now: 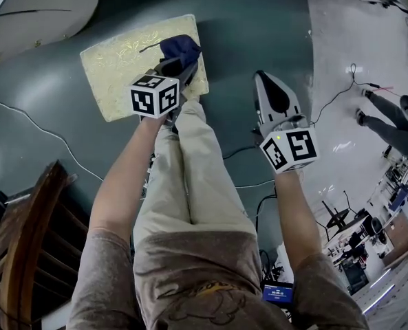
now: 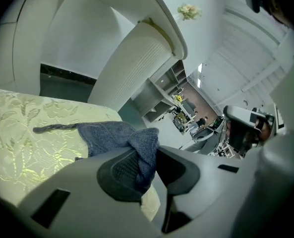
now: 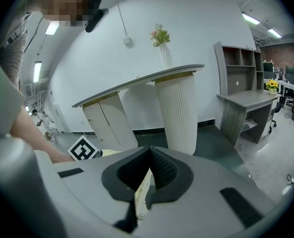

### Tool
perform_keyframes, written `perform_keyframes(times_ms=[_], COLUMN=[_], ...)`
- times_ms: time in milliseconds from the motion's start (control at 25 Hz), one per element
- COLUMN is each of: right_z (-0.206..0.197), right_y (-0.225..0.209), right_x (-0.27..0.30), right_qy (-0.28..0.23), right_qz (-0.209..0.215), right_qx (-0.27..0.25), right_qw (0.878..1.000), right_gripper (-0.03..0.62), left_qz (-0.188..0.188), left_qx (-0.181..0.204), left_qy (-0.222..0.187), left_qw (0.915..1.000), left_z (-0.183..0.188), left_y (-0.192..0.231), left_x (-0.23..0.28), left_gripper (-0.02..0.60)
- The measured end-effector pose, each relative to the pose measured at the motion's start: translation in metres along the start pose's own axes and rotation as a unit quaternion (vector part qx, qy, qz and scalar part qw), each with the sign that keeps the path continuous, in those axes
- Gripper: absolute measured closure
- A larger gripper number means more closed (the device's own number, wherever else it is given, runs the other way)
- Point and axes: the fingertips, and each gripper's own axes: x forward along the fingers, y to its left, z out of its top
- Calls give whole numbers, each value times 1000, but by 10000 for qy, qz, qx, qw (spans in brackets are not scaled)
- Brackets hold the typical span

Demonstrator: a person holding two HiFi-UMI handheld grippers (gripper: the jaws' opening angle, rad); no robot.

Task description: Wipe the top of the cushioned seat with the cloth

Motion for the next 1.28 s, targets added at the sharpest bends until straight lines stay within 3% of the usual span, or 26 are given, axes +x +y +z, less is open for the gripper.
perform_keyframes(times_ms=[400, 800, 1040, 1280], right_z=[-5, 5, 1, 2], right_y=[-12, 13, 53, 94], right_x=[-17, -19, -9, 8], right_qy=[-87, -205, -133, -46], right_qz=[-213, -138, 72, 441], right_qx=[97, 10, -122, -294], right_qw=[9997, 9997, 9998, 9986], right_gripper=[597, 597, 597, 597], left_qz=[-621, -1133, -1011, -568], left_qx=[-9, -224, -276, -520], left_qy=[129, -425, -781, -1230], left_qw=[9980, 9924, 9914, 9894], left_z=[-4, 18, 22, 17], left_y=[-35, -53, -34, 7], left_x=[15, -32, -91, -162], left_gripper=[488, 488, 488, 488])
